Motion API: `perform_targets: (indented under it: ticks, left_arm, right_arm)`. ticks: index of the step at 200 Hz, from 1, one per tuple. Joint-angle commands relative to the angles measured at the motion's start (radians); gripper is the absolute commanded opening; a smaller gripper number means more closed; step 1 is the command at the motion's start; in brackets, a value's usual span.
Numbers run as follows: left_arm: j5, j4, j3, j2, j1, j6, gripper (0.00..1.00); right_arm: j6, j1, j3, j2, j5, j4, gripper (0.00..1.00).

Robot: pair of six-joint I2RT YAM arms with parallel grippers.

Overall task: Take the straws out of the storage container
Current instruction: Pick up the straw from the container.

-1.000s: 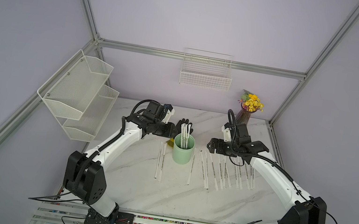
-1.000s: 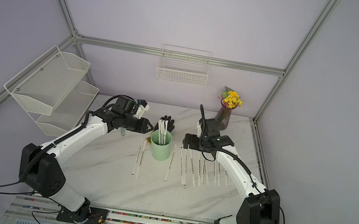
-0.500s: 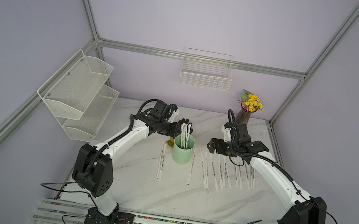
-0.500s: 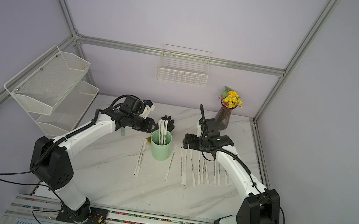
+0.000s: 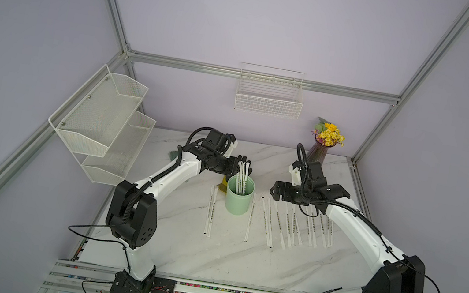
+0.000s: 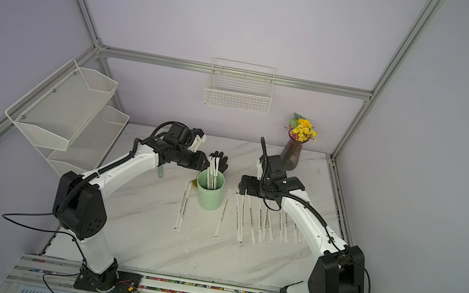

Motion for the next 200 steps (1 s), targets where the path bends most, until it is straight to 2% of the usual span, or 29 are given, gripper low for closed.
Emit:
perform_targets:
  ticks: [1,200]
  left_arm:
    - [-0.007,0.005,0.038,0.001,-0.005,0.020,0.35]
    - [0.009,-0.014,0.079,0.040,-0.014,0.025,0.22]
  right_arm:
    - [0.006,-0.004,0.015,0.008,0.001,0.012,0.97]
    - [-0.002,-0.005,-0.004,0.025,0.003,0.016,0.97]
